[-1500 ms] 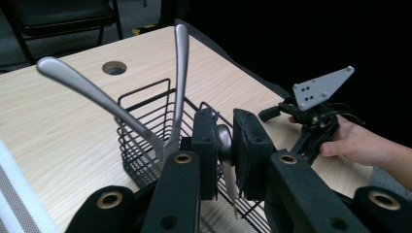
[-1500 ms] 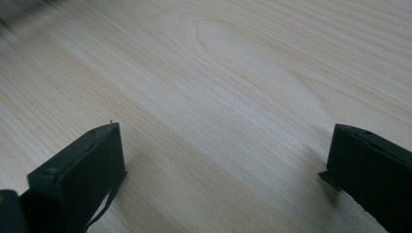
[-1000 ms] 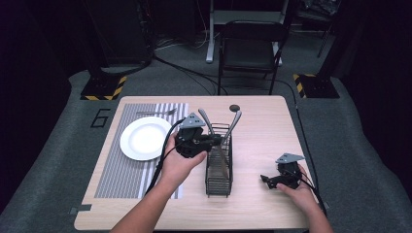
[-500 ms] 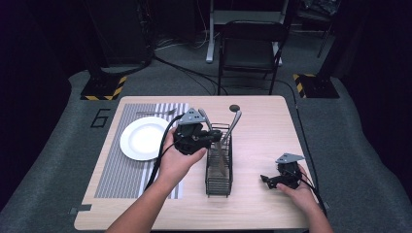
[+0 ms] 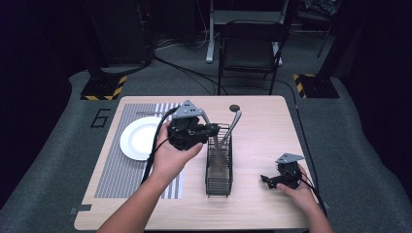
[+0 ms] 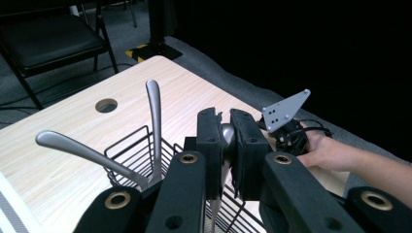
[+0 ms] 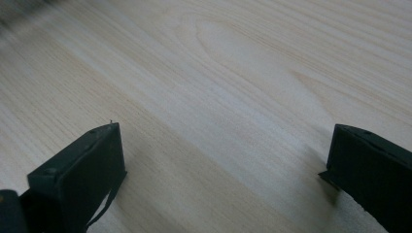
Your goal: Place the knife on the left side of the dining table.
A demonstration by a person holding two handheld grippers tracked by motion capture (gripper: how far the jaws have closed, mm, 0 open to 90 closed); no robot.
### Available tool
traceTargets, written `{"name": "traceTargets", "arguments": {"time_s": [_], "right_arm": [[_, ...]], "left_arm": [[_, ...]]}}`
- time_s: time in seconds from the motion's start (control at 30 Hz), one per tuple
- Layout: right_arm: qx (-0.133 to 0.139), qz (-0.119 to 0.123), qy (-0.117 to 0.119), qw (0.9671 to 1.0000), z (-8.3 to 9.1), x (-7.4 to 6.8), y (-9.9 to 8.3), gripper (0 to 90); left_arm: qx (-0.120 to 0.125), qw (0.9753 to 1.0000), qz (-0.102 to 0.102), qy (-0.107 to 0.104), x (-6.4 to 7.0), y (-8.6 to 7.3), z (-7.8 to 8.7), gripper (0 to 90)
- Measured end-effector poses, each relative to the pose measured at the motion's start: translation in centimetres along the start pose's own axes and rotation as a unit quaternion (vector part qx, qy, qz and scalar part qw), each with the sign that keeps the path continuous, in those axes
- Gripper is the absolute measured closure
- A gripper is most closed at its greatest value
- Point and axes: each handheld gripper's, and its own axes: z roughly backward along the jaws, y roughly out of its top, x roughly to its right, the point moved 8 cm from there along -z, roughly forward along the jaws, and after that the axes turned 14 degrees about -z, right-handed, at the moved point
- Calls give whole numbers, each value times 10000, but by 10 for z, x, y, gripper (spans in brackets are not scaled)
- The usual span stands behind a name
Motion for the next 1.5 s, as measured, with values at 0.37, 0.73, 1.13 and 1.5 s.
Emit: {"name": "traceTargets", "arguments": {"time_s": [0.37, 0.73, 1.13, 1.5], "right_arm": [[0, 0, 1, 10000, 0, 0, 0, 0], [-1, 2, 0, 10000, 0, 0, 0, 0], [3, -1, 2, 10000, 0, 0, 0, 0], [1, 1, -1, 10000, 0, 0, 0, 0]], "left_arm": [[140, 9999, 25, 85, -3, 17, 23, 836], [369, 9991, 2, 219, -3, 34, 50, 837], [510, 9979, 83, 385, -12, 36, 73, 837], [457, 9971, 239, 555, -27, 19, 86, 837]]}}
